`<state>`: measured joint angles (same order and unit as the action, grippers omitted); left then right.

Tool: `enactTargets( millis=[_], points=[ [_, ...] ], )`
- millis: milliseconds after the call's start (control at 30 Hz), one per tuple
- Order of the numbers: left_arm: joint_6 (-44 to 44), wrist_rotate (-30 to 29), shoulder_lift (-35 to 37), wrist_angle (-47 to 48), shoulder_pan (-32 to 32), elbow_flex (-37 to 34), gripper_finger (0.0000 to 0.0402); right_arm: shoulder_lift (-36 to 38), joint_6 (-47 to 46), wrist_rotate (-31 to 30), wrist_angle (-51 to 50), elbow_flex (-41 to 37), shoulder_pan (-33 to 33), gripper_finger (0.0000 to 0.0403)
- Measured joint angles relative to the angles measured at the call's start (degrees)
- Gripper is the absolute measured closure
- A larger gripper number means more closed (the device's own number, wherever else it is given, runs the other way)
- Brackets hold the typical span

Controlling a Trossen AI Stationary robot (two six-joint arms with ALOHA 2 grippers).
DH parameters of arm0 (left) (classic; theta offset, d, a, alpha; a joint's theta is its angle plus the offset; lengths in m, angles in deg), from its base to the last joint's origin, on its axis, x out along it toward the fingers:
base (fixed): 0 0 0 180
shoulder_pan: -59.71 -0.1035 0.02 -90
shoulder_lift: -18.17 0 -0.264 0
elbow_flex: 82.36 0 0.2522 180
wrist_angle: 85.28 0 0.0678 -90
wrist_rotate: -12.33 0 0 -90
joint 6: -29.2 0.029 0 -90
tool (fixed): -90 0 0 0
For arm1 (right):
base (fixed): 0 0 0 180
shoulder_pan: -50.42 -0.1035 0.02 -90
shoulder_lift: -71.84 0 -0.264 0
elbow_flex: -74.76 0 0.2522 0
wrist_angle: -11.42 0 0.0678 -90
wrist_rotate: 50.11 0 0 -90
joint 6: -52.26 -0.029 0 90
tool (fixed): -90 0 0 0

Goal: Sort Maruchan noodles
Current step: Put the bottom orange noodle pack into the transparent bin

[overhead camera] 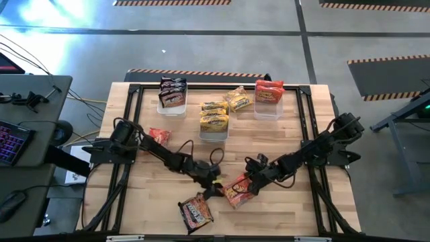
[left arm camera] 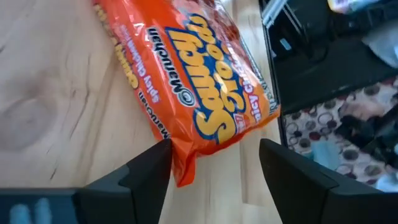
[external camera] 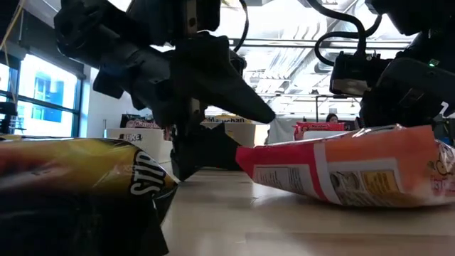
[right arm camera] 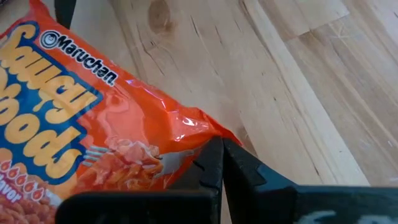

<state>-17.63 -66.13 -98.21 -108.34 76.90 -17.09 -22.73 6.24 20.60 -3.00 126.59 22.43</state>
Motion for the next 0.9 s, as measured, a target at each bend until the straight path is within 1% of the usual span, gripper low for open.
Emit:
enactTargets(
  millis=[133, 267, 400, 500, 600, 700, 800, 900],
  points=[
    [4.73, 0.03, -0.04, 1.44, 0.07, 0.03, 0.0175, -0.02, 0.03, 0.00, 0.04, 0.00, 0.00, 0.0403],
    [13.68, -0.42, -0.09, 3.60, 0.36, 0.00, 0.0197, -0.02, 0.99, -0.02, 0.58, 0.00, 0.00, 0.0403],
    [24.39, -6.30, -0.24, 5.13, 1.83, -0.13, 0.0215, -0.02, 1.07, -0.11, 1.07, 0.01, 0.00, 0.0403],
    [29.68, -9.03, -0.24, 5.24, 2.85, -0.13, 0.0219, -0.02, 1.07, -0.10, 1.11, 0.02, 0.00, 0.0403],
    [33.21, -12.07, -0.24, 4.80, 3.77, -0.13, 0.0219, -0.02, 1.07, -0.17, 1.13, 0.02, 0.00, 0.0403],
    [34.50, -15.33, -0.24, 3.91, 4.35, 0.01, 0.0220, -0.02, 1.07, -0.20, 1.13, 0.02, 0.00, 0.0403],
    [34.07, -15.67, -0.24, 4.11, 4.27, 0.25, 0.0228, -0.02, 1.07, -0.20, 1.14, 0.02, 0.00, 0.0403],
    [35.56, -15.67, -0.24, 4.07, 4.24, 0.28, 0.0249, -0.02, 1.07, -0.22, 1.13, 0.02, 0.00, 0.0403]
  ],
)
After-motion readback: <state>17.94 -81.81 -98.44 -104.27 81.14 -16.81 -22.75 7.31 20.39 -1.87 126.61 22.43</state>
